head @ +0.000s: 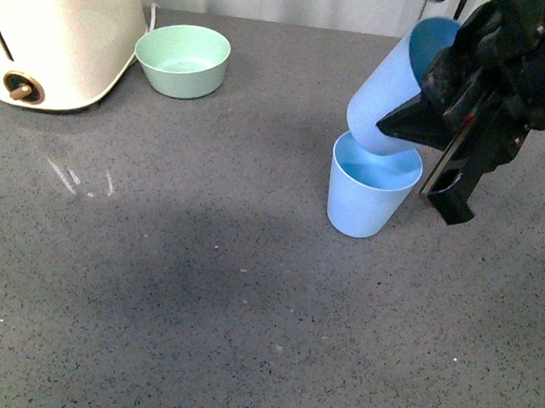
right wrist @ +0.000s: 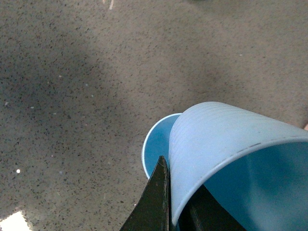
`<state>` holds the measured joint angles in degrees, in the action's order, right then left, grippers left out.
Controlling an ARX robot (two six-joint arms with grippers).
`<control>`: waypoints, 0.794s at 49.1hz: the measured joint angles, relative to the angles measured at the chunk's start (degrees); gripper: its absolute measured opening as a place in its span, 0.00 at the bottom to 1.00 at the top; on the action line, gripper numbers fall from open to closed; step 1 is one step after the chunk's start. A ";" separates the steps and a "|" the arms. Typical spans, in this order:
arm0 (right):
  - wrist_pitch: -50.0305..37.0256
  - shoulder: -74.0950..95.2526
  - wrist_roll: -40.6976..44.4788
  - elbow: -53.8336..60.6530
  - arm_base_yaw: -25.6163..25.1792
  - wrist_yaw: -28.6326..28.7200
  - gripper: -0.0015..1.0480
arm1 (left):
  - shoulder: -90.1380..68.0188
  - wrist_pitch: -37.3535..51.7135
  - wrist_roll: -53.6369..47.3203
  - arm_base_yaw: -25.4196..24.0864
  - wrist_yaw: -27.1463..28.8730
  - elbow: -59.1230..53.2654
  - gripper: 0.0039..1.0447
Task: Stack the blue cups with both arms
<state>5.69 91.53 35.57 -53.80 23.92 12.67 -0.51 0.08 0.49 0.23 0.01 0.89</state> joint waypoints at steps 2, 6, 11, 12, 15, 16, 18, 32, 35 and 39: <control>0.09 0.68 0.00 0.00 0.44 -0.63 0.02 | 0.00 0.00 0.00 0.00 0.00 0.00 0.92; 0.81 1.66 -0.02 0.00 1.01 -1.09 0.02 | 0.00 0.00 0.00 0.00 0.00 0.00 0.92; 0.85 2.43 -0.17 0.00 1.09 -1.11 0.02 | 0.00 0.00 0.00 0.00 0.00 0.00 0.92; 0.85 2.67 -0.22 0.00 1.09 -1.14 0.02 | 0.00 0.00 0.00 0.00 0.00 0.00 0.92; 0.72 3.21 -0.48 0.00 1.09 -1.53 0.02 | 0.00 0.00 0.00 0.00 0.00 -0.02 0.92; 0.63 3.50 -0.57 -0.02 1.09 -1.70 0.02 | 0.00 0.00 0.00 0.00 0.00 -0.02 0.92; 0.46 4.13 -0.68 -0.02 1.09 -1.92 0.02 | 0.00 0.00 0.00 0.00 0.00 -0.02 0.92; -3.45 3.93 -5.01 -2.01 0.24 -3.39 0.52 | 0.00 0.00 0.00 0.00 -0.02 0.00 0.92; -6.12 1.90 -7.61 -1.84 -0.20 -2.29 0.62 | 0.00 0.00 0.00 0.00 0.00 -0.02 0.92; -10.34 -1.22 -10.80 -0.57 -0.79 -1.44 0.72 | 0.00 0.00 0.00 0.00 0.00 -0.02 0.92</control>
<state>-4.64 90.30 24.77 -54.37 23.14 11.22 -0.51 0.08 0.49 0.23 0.01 0.86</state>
